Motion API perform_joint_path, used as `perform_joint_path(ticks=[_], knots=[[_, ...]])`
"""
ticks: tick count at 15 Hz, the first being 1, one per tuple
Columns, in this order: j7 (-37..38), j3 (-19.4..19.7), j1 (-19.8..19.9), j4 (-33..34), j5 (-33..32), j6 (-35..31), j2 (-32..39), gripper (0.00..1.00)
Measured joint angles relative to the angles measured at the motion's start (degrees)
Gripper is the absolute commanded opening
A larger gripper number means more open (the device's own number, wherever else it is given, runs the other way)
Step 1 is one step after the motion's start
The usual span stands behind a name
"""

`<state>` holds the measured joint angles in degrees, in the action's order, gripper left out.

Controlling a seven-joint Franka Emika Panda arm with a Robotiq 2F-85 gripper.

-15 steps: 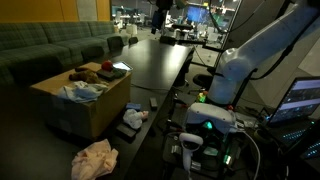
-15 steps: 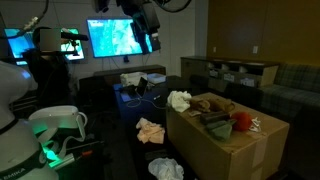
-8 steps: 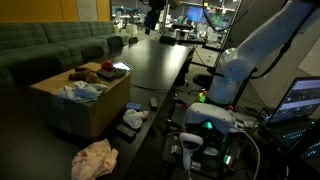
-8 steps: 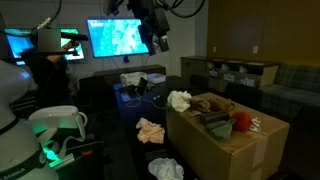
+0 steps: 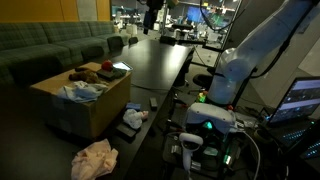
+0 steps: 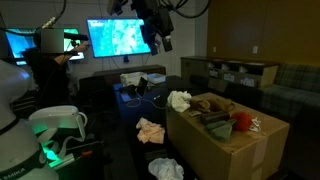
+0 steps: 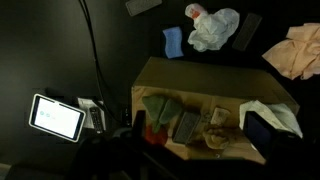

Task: Place the turnip plushie on the table, then the duster on the box, then the left duster on the table, then the blue sponge on the box, then the white towel on the table, then the white cloth on the box, then the small brown object on the table, then the duster on the box, then the moose on the table, and finally, the peach shirt on the box

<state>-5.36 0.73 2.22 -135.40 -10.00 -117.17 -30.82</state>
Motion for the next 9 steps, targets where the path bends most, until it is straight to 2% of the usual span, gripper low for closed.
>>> perform_joint_path(ticks=[2,5,9], knots=[[-1.00,0.57,-0.01,0.97,-0.01,-3.26,3.77,1.00],[-1.42,0.92,-0.01,4.57,-0.01,-9.28,14.35,1.00],[-1.42,0.83,-0.08,13.95,0.06,-14.46,29.69,1.00]])
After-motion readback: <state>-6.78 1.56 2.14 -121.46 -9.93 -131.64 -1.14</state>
